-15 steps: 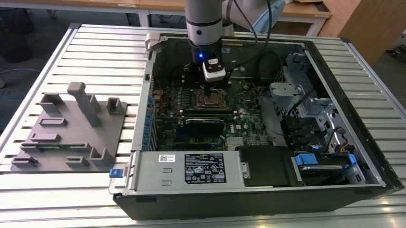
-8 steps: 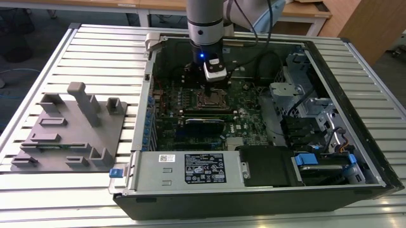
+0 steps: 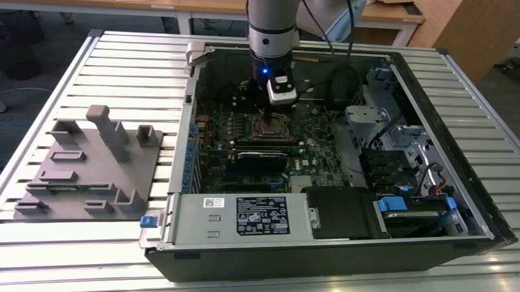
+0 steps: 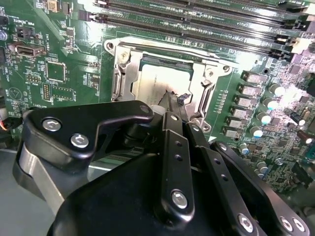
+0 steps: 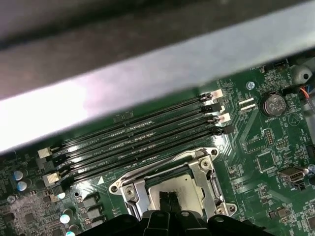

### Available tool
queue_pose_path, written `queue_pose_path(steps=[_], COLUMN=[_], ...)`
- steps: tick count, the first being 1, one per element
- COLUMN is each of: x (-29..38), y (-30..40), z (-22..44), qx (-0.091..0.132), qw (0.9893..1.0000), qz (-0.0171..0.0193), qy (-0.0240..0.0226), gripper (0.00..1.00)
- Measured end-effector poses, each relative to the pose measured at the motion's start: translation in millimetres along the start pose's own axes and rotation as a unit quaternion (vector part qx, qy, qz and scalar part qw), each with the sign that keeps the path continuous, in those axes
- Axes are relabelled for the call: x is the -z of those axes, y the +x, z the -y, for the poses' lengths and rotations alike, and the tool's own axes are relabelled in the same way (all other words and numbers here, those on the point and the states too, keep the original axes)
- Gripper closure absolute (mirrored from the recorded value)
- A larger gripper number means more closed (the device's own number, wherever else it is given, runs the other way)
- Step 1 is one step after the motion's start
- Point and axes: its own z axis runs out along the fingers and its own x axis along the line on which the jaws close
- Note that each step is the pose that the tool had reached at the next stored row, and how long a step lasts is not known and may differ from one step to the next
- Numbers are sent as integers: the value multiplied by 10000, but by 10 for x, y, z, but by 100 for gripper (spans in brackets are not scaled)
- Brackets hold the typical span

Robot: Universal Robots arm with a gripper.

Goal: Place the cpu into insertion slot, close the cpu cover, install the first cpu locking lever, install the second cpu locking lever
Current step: 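Install the first cpu locking lever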

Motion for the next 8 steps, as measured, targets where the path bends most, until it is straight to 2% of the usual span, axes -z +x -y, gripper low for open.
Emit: queue_pose_path(steps=[5,6,8], x=[0,-1,-2], y=[-3,-11,-13], z=[-1,-5,-5], qx=[0,152,270], qw=[10000,9999,9996], qz=[-7,-3,1], qy=[3,-10,-20], gripper=[90,90,90])
